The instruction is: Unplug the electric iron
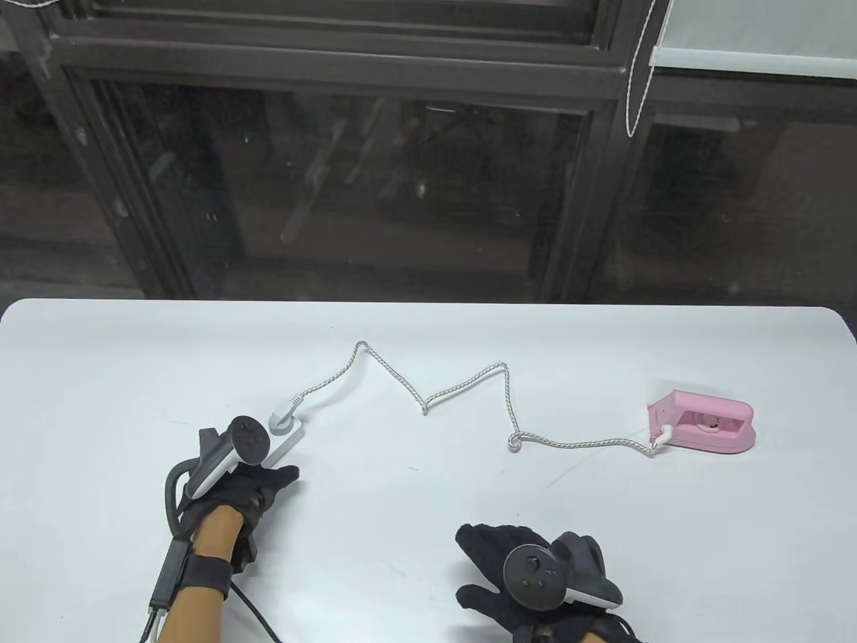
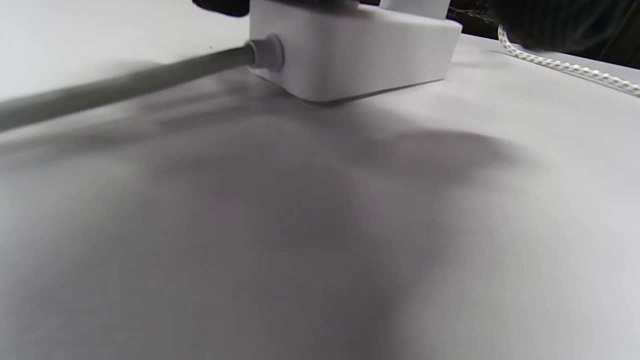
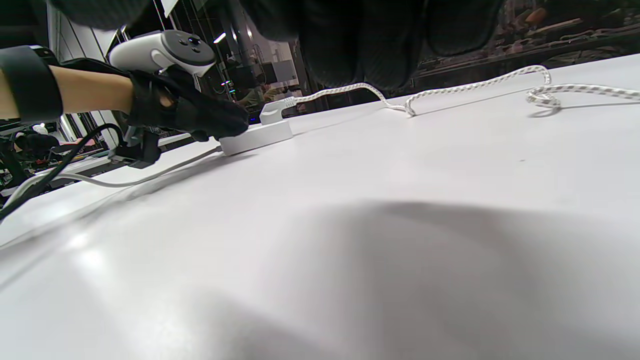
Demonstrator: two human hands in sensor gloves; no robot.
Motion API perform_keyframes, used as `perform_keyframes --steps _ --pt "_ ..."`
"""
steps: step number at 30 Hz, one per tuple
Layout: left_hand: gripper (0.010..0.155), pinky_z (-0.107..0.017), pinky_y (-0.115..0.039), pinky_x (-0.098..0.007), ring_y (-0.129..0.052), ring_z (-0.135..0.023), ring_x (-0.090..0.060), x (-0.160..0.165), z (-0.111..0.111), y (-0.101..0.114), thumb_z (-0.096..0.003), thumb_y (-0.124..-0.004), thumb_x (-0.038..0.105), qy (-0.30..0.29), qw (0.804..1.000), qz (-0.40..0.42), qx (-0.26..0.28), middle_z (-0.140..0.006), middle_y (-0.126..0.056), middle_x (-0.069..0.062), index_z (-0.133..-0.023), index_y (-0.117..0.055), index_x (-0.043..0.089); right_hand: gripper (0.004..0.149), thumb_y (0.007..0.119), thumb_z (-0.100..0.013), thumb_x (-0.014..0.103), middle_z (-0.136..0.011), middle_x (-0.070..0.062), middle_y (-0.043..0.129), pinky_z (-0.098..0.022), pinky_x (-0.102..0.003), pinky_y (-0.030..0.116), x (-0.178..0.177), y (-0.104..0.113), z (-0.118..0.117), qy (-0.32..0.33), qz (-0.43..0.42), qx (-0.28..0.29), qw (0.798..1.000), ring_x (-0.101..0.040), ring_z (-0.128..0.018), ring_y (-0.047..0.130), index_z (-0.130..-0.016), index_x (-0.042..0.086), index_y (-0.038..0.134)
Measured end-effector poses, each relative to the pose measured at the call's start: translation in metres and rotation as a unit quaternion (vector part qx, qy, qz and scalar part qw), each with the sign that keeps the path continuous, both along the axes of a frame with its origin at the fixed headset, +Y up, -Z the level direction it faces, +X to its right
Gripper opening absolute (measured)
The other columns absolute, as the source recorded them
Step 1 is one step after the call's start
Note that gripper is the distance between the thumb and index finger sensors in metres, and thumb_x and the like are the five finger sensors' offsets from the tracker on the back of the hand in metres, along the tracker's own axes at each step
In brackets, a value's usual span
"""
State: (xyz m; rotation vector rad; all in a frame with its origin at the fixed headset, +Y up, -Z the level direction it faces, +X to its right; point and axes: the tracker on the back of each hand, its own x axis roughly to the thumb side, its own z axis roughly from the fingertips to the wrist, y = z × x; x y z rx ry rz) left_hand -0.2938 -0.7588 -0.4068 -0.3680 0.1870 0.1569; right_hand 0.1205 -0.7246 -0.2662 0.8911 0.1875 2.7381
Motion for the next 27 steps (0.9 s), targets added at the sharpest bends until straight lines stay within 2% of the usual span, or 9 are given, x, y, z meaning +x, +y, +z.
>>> perform_keyframes --steps 5,8,11,13,16,21,27 --pt "0.104 -0.074 -0.041 -0.070 -0.044 -0.108 -0.045 0.003 -0.010 -0.005 -0.0394 -0.065 0.075 0.010 1.000 0.001 0.016 -0.118 -0.030 -0.018 -0.110 -0.019 0.015 0.078 0.060 -0.045 0.069 -0.113 -0.006 0.061 -0.074 -0.059 0.054 -0.001 -0.001 0.000 0.001 0.007 -0.005 1.000 -0.035 -0.098 0.066 -0.110 0.028 0.043" --pt "0.098 -0.074 -0.044 -0.069 -0.048 -0.107 -0.044 0.002 -0.016 -0.013 -0.0414 -0.066 0.071 0.022 1.000 0.001 0.007 -0.117 -0.034 -0.017 -0.109 -0.020 0.017 0.077 0.060 -0.045 0.068 -0.112 -0.006 0.061 -0.074 -0.058 0.054 -0.001 -0.001 0.000 0.000 0.007 -0.007 1.000 -0.034 -0.098 0.066 -0.110 0.028 0.043" --pt "0.083 -0.070 -0.058 -0.060 -0.058 -0.098 -0.039 -0.004 -0.023 -0.017 -0.0454 -0.067 0.061 0.040 0.998 -0.004 0.058 -0.109 -0.052 -0.012 -0.108 -0.031 0.021 0.077 0.060 -0.045 0.068 -0.112 -0.006 0.062 -0.074 -0.058 0.054 0.000 -0.001 -0.001 -0.002 0.008 -0.012 1.000 -0.034 -0.098 0.066 -0.109 0.028 0.043" --pt "0.081 -0.069 -0.059 -0.056 -0.059 -0.095 -0.037 -0.005 -0.025 -0.017 -0.0435 -0.068 0.062 0.041 0.998 -0.004 0.049 -0.107 -0.055 -0.009 -0.107 -0.034 0.024 0.077 0.060 -0.046 0.068 -0.112 -0.006 0.062 -0.074 -0.058 0.054 0.000 -0.002 -0.001 -0.004 0.011 -0.015 1.000 -0.034 -0.098 0.066 -0.109 0.028 0.043" --pt "0.081 -0.064 -0.067 -0.052 -0.065 -0.090 -0.037 -0.002 -0.025 -0.015 -0.0416 -0.072 0.060 0.027 0.998 -0.021 0.059 -0.104 -0.060 -0.010 -0.106 -0.039 0.023 0.077 0.060 -0.046 0.067 -0.112 -0.006 0.061 -0.074 -0.058 0.054 -0.001 -0.004 -0.003 -0.007 0.021 -0.023 0.999 -0.035 -0.098 0.066 -0.109 0.028 0.043" --pt "0.082 -0.059 -0.073 -0.050 -0.072 -0.084 -0.038 0.015 -0.013 -0.013 -0.0400 -0.074 0.061 -0.039 0.997 -0.035 0.060 -0.100 -0.065 -0.012 -0.105 -0.044 0.021 0.076 0.060 -0.046 0.066 -0.113 -0.006 0.060 -0.075 -0.059 0.052 -0.001 -0.003 -0.003 -0.008 0.020 -0.021 1.000 -0.035 -0.099 0.064 -0.109 0.028 0.043" --pt "0.081 -0.057 -0.076 -0.049 -0.077 -0.080 -0.037 0.071 0.030 -0.010 -0.0404 -0.075 0.062 -0.161 0.985 -0.041 0.046 -0.099 -0.068 -0.012 -0.106 -0.047 0.024 0.074 0.062 -0.046 0.063 -0.114 -0.008 0.056 -0.077 -0.061 0.042 0.007 0.015 0.001 -0.050 -0.028 0.039 0.998 -0.037 -0.103 0.054 -0.109 0.028 0.044"
